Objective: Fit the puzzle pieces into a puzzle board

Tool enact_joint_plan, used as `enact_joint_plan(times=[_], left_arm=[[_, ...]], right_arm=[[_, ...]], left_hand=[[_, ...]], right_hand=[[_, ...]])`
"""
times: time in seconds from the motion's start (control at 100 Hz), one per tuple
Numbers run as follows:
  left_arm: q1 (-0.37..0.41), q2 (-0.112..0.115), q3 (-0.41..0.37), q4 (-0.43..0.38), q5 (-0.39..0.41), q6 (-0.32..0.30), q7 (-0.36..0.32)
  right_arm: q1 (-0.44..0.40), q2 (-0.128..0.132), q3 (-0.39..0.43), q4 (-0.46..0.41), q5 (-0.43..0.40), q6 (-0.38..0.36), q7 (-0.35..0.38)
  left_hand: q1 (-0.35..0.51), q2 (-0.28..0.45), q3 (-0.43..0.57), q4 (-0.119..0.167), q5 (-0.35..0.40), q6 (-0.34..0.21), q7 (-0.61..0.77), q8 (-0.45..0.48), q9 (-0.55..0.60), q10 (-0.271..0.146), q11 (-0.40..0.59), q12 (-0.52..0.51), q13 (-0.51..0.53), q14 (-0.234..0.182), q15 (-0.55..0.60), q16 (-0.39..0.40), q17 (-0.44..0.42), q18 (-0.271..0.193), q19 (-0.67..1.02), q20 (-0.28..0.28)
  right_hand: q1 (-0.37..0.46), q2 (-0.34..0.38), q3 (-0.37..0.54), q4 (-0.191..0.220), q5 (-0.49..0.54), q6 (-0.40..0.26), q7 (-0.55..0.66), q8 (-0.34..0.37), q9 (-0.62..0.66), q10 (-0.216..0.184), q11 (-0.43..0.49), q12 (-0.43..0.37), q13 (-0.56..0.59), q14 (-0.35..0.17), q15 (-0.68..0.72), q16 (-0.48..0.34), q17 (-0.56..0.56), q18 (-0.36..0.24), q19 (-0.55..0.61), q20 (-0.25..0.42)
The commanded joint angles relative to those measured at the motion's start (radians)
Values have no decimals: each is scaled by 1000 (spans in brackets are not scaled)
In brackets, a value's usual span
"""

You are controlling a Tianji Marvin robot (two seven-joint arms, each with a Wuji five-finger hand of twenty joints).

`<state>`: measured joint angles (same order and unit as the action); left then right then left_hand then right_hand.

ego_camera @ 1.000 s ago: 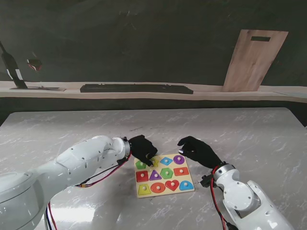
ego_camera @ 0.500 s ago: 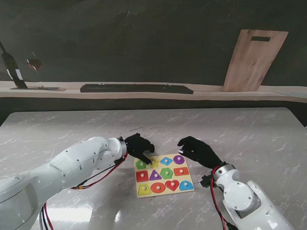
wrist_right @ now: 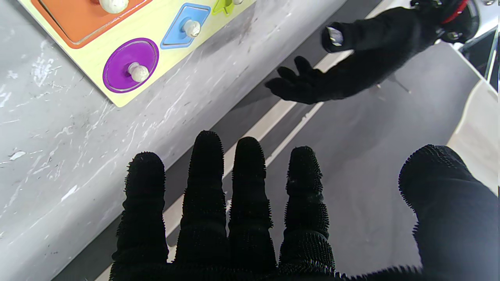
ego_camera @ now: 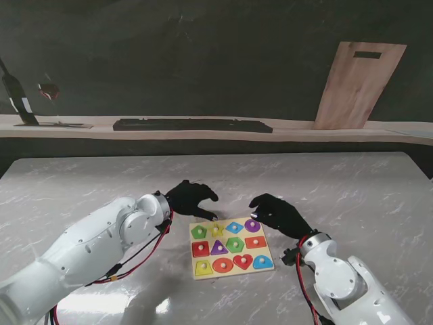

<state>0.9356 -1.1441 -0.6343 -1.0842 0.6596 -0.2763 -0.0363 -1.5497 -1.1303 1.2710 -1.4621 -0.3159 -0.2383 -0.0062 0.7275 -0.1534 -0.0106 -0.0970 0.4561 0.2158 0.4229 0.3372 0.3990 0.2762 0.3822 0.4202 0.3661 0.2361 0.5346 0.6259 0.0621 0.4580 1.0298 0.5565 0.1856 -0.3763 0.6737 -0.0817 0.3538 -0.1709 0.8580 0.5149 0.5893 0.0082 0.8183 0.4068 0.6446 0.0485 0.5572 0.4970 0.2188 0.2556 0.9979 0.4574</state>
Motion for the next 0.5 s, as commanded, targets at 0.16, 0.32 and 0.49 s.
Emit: enact_joint_plan(times=[0.16,0.32,0.49], left_arm=[[203,39,-191,-185,-83,37,-60],[356,60,-341,-320,-94,39,-96],[501,59,-471,-431,-132,30,-75]], right_arm=[[-12,-1,-4,-9,-11,-1,-5],[-30,3,10,-24,-35,-20,-9],[-54,5,26,-47,-62,-42,-22]], left_hand=[[-17,16,-19,41,-122,-25,-54,1,-62,-7,-63,-29,-65,15,-95,-46,-52,-102,-111,-76],[-11,5,-15,43,-118,-48,-95,-17,-61,-19,-96,-44,-71,2,-159,-78,-63,-121,-183,-118],[10,-24,-15,41,-60,-41,-99,-14,-11,-14,-106,-43,-49,9,-186,-93,-61,-122,-209,-129]], right_hand=[[-2,5,-18,36,-33,4,-25,-16,3,-20,18,9,24,3,15,13,2,4,23,11],[-5,-1,-13,36,-43,4,-26,-17,-3,-19,17,9,21,0,12,12,2,2,22,11],[1,-44,1,36,-58,5,-33,-20,-20,-20,4,4,11,-4,-5,4,2,2,22,11]])
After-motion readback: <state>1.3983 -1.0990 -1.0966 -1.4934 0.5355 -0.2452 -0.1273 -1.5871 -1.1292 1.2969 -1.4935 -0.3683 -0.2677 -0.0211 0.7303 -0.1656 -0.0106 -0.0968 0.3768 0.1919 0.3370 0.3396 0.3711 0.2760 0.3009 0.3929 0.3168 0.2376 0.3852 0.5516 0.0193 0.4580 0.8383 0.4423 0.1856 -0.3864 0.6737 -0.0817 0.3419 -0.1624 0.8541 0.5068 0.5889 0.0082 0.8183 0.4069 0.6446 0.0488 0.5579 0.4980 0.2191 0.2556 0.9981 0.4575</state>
